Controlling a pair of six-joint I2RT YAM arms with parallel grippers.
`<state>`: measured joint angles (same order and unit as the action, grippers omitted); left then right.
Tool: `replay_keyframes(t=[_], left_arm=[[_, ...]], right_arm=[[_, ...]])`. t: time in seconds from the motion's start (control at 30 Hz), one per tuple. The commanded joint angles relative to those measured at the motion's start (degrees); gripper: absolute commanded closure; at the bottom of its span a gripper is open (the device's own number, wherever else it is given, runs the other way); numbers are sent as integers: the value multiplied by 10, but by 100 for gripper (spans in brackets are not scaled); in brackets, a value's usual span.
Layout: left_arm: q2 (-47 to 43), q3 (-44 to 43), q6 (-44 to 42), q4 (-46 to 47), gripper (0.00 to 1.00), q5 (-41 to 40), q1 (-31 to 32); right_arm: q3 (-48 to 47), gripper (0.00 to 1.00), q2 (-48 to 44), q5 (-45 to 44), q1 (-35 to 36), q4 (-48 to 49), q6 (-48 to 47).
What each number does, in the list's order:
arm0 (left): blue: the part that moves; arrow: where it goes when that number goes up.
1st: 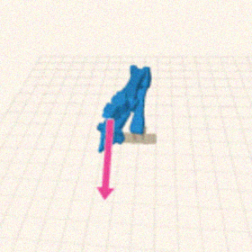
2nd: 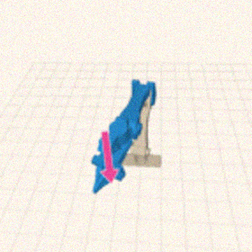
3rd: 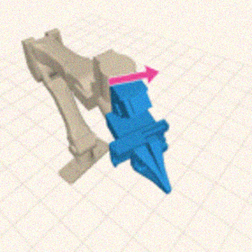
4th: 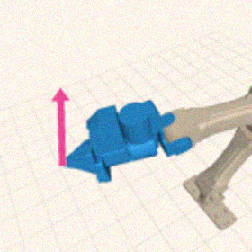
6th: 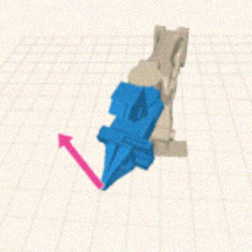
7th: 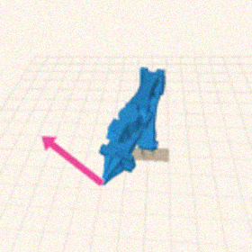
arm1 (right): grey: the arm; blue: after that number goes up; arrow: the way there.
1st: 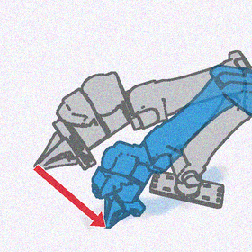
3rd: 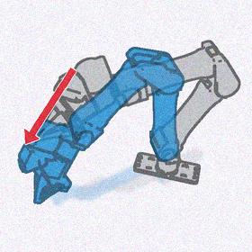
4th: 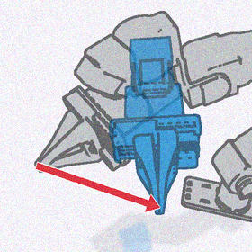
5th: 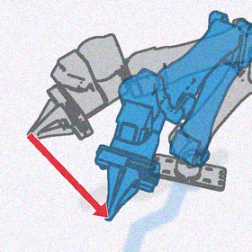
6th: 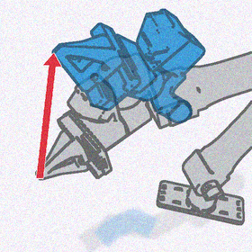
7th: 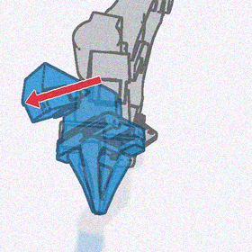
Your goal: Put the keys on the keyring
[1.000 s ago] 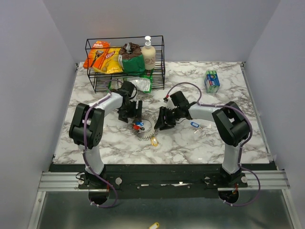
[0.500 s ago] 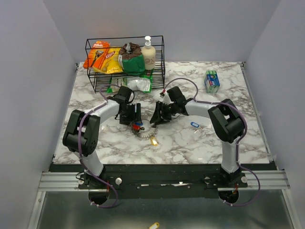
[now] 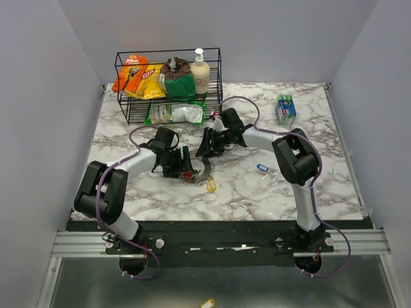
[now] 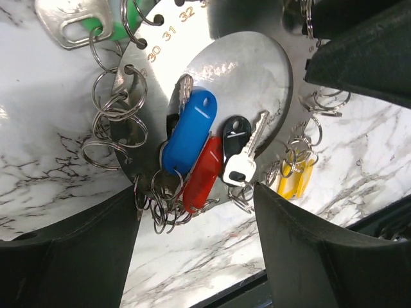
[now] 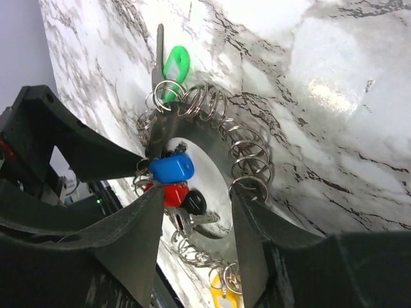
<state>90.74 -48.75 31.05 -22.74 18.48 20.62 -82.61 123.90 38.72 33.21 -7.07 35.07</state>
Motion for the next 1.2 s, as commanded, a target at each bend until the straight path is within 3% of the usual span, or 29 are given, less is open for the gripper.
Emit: replay_keyframes(t=[0.0,0.53,0.9,1.17], left_arm=[[20,68,30,-29,20,20,14],[-75,-7,3,-114,16,-131,13],[-90,-39,-10,-122,16,-139,13],[-88,-57,-23,-80,16,-86,13]], right_arm=[[-22,46,7,22,10,-27,-16],[70,45,-151,-84,5,-46,-79],[133,45,-182,-102,-10,-58,-104],[152,46,-197,-111,-10,-61,-118]])
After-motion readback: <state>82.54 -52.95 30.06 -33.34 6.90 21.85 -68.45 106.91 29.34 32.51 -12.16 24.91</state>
